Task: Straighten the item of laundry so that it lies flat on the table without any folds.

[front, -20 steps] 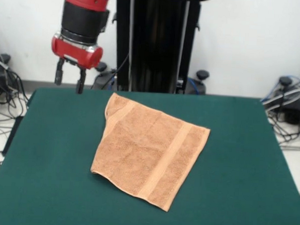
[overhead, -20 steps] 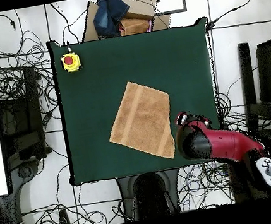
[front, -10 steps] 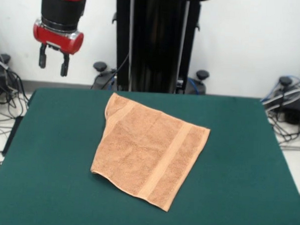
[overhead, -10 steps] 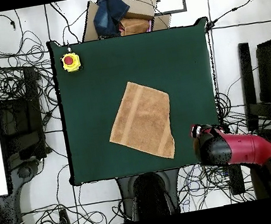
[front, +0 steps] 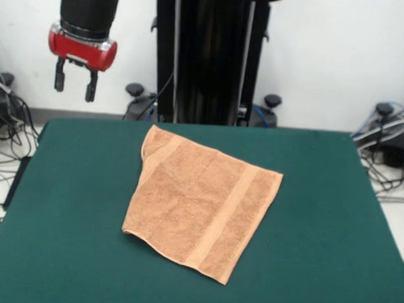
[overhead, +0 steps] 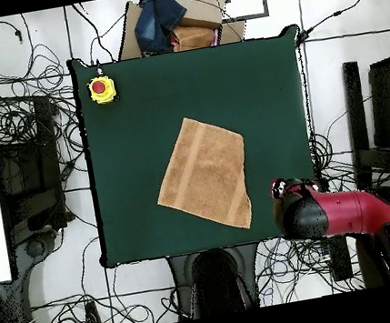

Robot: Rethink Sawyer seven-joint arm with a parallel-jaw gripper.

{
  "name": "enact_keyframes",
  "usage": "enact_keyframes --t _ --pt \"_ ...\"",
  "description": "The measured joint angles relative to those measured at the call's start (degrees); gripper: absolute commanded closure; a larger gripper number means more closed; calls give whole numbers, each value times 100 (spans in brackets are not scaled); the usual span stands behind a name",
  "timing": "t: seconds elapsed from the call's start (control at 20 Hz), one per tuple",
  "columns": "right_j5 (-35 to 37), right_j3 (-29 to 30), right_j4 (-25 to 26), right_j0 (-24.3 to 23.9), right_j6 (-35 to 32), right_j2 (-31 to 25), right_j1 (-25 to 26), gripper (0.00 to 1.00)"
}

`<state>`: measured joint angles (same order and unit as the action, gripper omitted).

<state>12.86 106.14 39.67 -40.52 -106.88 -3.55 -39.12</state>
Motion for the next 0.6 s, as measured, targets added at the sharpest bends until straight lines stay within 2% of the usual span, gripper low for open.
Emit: enact_keyframes --t 0.4,0.6 --pt "0 558 106 -733 49 -607 -57 0" --pt "-2 878 234 -831 49 -674 -120 0"
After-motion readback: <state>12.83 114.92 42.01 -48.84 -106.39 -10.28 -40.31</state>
